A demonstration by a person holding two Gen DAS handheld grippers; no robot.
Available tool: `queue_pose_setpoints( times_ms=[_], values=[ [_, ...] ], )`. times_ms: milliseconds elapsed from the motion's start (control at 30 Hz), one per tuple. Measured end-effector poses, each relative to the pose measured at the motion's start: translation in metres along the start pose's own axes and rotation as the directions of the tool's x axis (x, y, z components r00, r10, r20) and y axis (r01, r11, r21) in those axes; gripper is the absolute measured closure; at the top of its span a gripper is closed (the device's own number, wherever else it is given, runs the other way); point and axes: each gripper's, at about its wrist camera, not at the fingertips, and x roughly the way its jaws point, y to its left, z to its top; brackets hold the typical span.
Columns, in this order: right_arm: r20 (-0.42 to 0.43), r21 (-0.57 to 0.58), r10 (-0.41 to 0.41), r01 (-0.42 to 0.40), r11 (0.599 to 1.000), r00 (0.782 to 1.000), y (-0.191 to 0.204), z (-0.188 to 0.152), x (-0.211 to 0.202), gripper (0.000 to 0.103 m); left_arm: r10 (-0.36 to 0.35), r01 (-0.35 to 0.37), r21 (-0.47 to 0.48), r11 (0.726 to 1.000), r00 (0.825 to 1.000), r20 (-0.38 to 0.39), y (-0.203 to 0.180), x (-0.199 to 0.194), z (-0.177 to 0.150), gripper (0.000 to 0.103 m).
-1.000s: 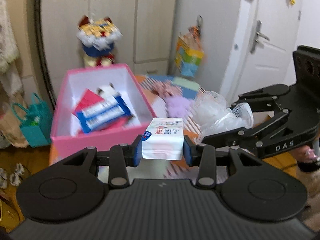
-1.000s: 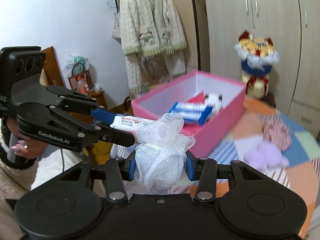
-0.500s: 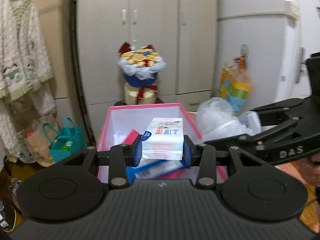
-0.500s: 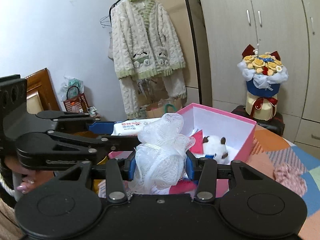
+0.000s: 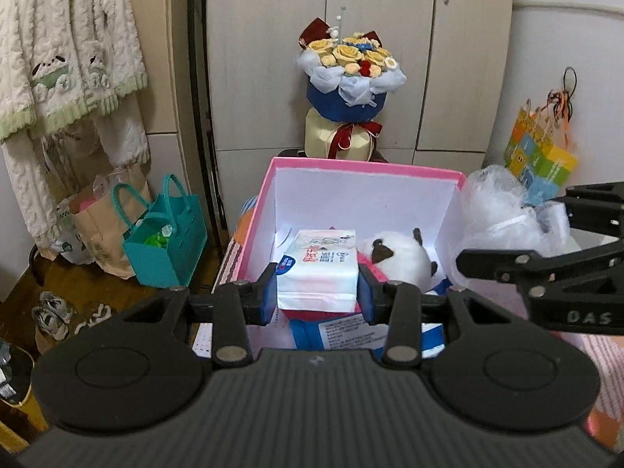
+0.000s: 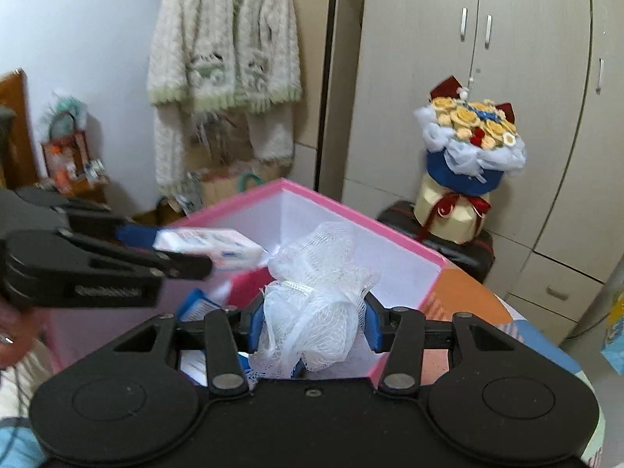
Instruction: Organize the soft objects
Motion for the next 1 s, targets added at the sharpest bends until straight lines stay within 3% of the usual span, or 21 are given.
queue_pose_setpoints(
  times_ms=[133, 233, 300, 433, 600, 767, 1000],
  values=[
    [-0.026, -0.039, -0.010, 0.009, 0.999, 1.000, 0.002, -0.004, 0.011, 0.045, -0.026, 0.027, 0.022, 0.999, 0.999, -0.030, -0.005, 0.002, 0.001, 0.063],
    [-0.022, -0.042, -0.021, 0.020, 0.999, 1.000, 0.002, -0.004, 0.016, 0.030, -0.032, 0.033, 0.014, 0.999, 0.998, -0.059, -0.007, 0.009, 0.004, 0.061],
    [-0.001, -0.028, -0.010, 0.010, 1.000, 1.000, -0.002, -0.005, 0.014, 0.021, 0.001, 0.000, 0.009, 1.000, 0.998, -0.062, -0.007, 0.008, 0.004, 0.055],
    [0.034, 0.016, 0.029, -0.030, 0.999, 0.999, -0.008, -0.007, -0.004, 0.019, 0.053, -0.053, 0.059, 0.997, 0.999, 0.004, -0.010, -0.010, 0.003, 0.045],
    [0.089, 0.090, 0.091, -0.099, 0.991, 0.992, -0.015, -0.012, -0.048, 0.016, 0.035, -0.039, 0.101, 0.994, 0.999, 0.042, -0.016, -0.044, 0.005, 0.037],
    [0.111, 0.178, 0.131, -0.149, 0.973, 0.985, -0.024, -0.022, -0.092, 0.016, -0.014, 0.001, 0.163, 0.987, 0.997, 0.078, -0.031, -0.086, 0.001, 0.030],
    [0.081, 0.233, 0.140, -0.156, 0.960, 0.987, -0.030, -0.040, -0.144, 0.013, -0.170, 0.161, 0.219, 0.962, 0.985, 0.021, -0.054, -0.135, -0.010, 0.028]
  ],
)
